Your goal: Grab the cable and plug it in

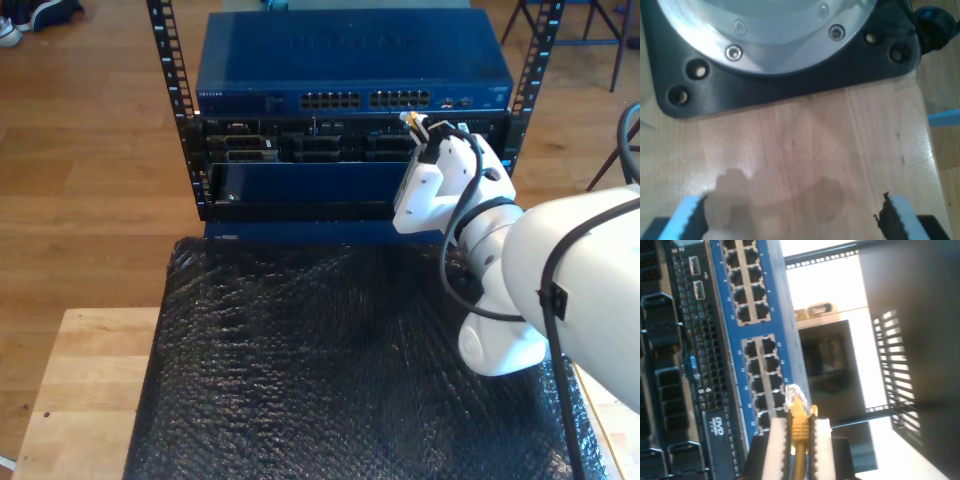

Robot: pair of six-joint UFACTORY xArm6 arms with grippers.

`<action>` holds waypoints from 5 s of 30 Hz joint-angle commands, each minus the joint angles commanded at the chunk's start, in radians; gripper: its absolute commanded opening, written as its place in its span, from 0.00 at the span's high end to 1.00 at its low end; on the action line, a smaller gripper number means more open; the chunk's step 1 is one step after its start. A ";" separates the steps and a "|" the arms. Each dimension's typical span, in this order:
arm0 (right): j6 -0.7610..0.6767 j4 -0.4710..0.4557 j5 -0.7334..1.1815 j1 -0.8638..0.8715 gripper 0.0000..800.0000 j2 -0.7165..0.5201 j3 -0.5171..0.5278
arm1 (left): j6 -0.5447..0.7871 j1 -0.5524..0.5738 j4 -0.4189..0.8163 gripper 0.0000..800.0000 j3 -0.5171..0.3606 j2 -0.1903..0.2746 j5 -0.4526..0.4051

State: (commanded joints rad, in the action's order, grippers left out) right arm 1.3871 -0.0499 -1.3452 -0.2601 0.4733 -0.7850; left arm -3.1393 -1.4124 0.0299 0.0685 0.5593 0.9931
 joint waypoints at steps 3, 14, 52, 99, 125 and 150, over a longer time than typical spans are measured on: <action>0.000 0.000 -0.026 0.000 1.00 0.005 0.002 | 0.000 0.000 0.000 0.00 0.000 0.000 0.000; 0.002 0.020 -0.132 0.003 1.00 0.055 -0.031 | 0.000 0.000 0.000 0.00 0.000 0.000 0.000; 0.262 0.391 -0.098 -0.144 1.00 0.130 -0.153 | 0.000 0.000 0.000 0.00 0.000 0.000 0.000; 0.338 0.597 -0.087 -0.203 1.00 0.215 -0.299 | 0.000 0.000 0.000 0.00 0.000 0.000 0.000; 0.361 0.687 -0.044 -0.230 1.00 0.258 -0.370 | 0.000 0.000 0.000 0.00 0.000 0.000 0.000; 0.361 0.701 -0.029 -0.230 1.00 0.284 -0.411 | 0.000 0.000 0.000 0.00 0.000 0.000 0.000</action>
State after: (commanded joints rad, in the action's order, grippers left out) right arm 1.7476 0.6513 -1.3744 -0.4902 0.7572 -1.1962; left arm -3.1393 -1.4124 0.0299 0.0685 0.5593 0.9931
